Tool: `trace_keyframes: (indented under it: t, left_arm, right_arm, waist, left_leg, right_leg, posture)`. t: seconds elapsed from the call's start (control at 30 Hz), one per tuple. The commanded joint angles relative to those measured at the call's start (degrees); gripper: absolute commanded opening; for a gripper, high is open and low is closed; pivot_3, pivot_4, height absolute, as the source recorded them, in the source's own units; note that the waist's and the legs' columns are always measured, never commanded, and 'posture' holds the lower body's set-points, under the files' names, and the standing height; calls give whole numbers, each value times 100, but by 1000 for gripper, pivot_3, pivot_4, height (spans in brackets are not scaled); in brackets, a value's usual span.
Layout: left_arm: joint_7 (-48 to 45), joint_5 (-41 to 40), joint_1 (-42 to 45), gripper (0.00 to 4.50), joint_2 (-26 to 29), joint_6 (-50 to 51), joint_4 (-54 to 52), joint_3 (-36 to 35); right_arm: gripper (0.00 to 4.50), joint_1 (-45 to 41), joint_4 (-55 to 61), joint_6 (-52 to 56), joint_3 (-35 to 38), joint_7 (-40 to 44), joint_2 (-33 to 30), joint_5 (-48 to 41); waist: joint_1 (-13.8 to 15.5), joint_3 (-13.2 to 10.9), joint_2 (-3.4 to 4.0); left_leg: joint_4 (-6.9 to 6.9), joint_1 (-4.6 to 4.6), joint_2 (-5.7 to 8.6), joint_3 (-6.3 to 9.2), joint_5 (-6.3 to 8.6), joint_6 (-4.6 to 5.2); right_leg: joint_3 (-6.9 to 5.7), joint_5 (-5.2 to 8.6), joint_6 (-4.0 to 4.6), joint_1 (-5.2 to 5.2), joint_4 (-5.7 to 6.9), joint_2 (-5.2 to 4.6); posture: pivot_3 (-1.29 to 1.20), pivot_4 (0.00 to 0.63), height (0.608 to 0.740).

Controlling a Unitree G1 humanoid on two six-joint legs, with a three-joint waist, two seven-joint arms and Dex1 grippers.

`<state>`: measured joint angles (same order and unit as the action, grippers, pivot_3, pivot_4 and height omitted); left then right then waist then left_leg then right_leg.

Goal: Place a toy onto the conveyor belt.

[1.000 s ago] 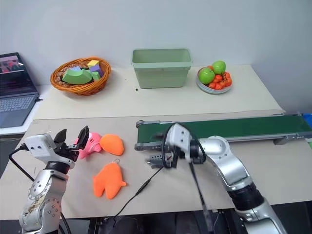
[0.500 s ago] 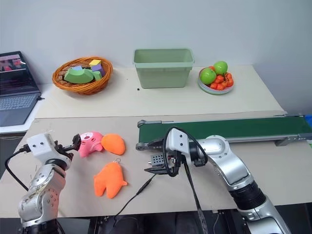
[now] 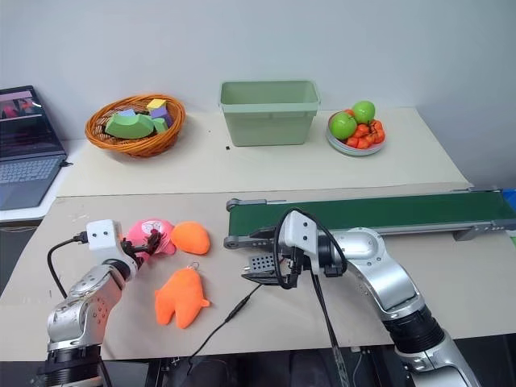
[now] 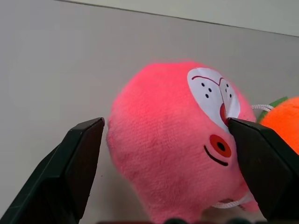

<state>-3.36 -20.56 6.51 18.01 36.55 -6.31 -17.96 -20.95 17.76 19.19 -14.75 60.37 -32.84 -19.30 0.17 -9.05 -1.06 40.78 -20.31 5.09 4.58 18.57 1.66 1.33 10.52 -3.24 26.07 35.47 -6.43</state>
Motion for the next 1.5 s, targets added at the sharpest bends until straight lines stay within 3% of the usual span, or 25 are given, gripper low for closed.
trace_keyframes:
  t: [0.03,0.27,0.6,0.87,1.07,1.3,1.5]
  left_arm:
    - [-21,54,-9,3822,-13,51,89,-17]
    - [-9,169,-16,1428,2,20,67,21]
    - [514,309,117,1428,-171,-628,-333,-401]
    - [760,1540,584,1428,380,-1941,-1006,13]
    - [-962,1105,1297,1428,705,-1901,-1140,1206]
    - [-3141,-549,2150,1428,1074,-662,-555,1377]
    - [-4878,-1274,2725,1428,1716,39,234,1553]
  right_arm:
    - [4500,11,278,26,232,-83,-16,-162]
    - [4500,18,247,36,220,-119,-13,-134]
    - [4500,-39,77,-29,192,-119,23,-69]
    - [4500,-69,-93,-72,153,-114,60,-15]
    - [4500,-127,-233,-107,152,-157,124,43]
    - [4500,-62,-258,-119,229,-286,104,139]
    - [4500,181,21,11,583,-491,-85,91]
  waist:
    - [-1,0,0]
    - [-6,0,0]
    - [-17,0,-1]
    - [56,-3,-10]
    - [70,-3,-11]
    - [-104,-4,-12]
    - [-98,-4,-12]
  left_leg:
    - [0,0,0,0,0,0]
    - [0,0,0,0,0,0]
    - [0,0,-1,0,0,-1]
    - [0,-5,1,0,-1,-2]
    - [6,-16,3,5,-1,-1]
    - [5,-19,-3,-1,-2,-2]
    - [7,-12,1,-5,-2,-1]
  right_leg:
    - [0,0,0,1,1,0]
    - [1,0,0,0,2,0]
    - [1,0,0,1,2,0]
    - [0,-1,0,2,-3,-2]
    - [-12,-2,-2,2,-8,-4]
    - [-12,-1,-1,19,10,0]
    - [-13,-1,-2,17,21,-2]
  posture:
    - [0,150,728]
    - [0,150,728]
    - [0,150,728]
    - [0,150,728]
    - [0,150,728]
    - [0,150,728]
    - [0,150,728]
